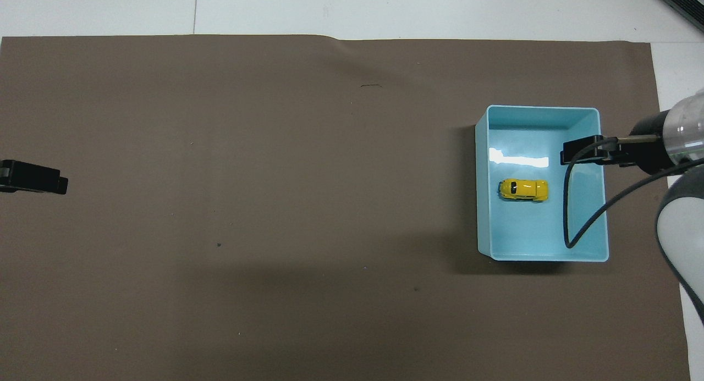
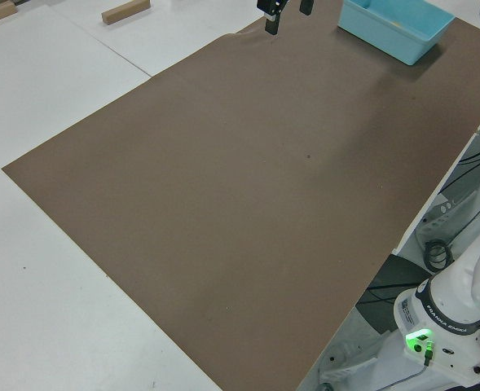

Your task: Wind up and store yellow beetle car

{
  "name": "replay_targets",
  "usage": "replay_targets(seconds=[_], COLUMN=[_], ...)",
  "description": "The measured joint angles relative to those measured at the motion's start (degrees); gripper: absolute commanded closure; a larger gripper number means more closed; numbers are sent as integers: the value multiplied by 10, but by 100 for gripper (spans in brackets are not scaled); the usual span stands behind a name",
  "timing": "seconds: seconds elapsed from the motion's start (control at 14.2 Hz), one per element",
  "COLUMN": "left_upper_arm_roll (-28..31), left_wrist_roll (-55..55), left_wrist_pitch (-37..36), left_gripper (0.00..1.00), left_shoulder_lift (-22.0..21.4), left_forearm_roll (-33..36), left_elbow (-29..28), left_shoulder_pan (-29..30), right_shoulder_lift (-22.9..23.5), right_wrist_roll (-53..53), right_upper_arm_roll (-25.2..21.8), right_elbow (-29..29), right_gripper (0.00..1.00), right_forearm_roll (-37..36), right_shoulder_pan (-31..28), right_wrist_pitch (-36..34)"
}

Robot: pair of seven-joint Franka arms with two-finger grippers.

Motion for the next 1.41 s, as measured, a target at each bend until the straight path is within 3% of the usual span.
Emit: replay_targets(seconds=[0.28, 0.64, 1.41], left_upper_arm_roll=[0, 0, 0], left_wrist_roll=[0, 0, 0], left_wrist_pitch=[0, 0, 0], left_gripper=[0, 0, 0], left_shoulder_lift=[0, 0, 0], left_forearm_roll=[0, 0, 0], left_elbow=[0, 0, 0], left_shoulder_pan=[0, 0, 0], right_shoulder_lift=[0, -3, -3], right_wrist_roll=[-7, -8, -30], right_upper_arm_roll=[-1, -6, -6], right_elbow=[12, 68, 71], right_gripper=[0, 0, 0], right_forearm_roll=[-8, -9, -10], right_shoulder_pan=[-1, -3, -2], right_wrist_pitch=[-13, -63, -67])
